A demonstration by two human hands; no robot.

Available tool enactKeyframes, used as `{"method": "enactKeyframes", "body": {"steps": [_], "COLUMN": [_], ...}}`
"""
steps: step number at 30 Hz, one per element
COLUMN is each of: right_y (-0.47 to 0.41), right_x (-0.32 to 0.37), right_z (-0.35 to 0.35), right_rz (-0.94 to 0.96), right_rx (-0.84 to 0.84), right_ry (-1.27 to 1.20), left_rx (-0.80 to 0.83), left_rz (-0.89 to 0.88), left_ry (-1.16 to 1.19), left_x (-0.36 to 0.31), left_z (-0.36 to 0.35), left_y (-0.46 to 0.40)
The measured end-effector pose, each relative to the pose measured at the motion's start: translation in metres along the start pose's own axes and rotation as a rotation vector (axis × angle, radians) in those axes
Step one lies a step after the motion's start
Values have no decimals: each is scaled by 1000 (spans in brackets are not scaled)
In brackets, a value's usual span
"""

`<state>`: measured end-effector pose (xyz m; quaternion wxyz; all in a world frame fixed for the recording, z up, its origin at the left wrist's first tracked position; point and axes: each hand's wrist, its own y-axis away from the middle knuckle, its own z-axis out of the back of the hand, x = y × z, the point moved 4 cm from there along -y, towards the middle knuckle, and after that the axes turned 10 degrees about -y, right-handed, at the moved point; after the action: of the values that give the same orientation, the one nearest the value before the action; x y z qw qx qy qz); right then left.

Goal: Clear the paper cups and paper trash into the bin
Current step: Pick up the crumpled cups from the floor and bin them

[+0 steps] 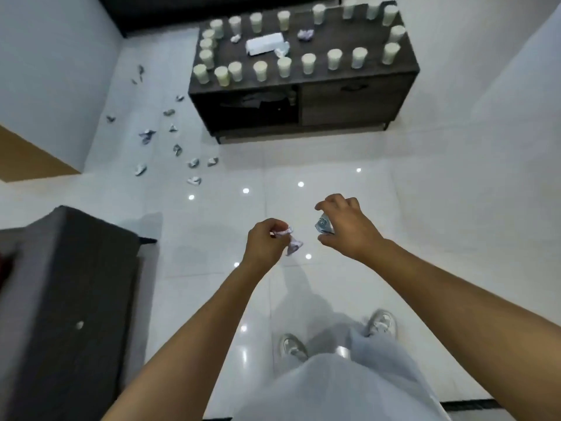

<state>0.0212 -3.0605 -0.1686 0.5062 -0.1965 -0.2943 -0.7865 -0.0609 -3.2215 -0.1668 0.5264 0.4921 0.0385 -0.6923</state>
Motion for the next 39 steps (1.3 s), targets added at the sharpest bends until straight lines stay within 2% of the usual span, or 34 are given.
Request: {"method": "enactKeyframes", "body": {"steps": [8, 13, 22, 34, 39], "right_y": [124, 207, 305, 367, 404], "right_x": [-224, -345, -485, -679, -741], "right_z": [133, 209, 286, 424, 459], "right_rz": [-325, -534, -789, -1087, -1205], "right_rx": [-202, -318, -525, -795, -848], "right_ry": [-75, -121, -253, -375, -431], "left_rx": [254, 439, 683, 968, 1065], "left_rz": [-243, -321, -468, -684, -758], "left_ry": [-163, -235, -401, -553, -634], "left_x": [-170, -256, -374, -568, -630], "left_z": [-227, -366, -556, -813, -906], "left_y": [-6, 11, 28, 14, 35]}}
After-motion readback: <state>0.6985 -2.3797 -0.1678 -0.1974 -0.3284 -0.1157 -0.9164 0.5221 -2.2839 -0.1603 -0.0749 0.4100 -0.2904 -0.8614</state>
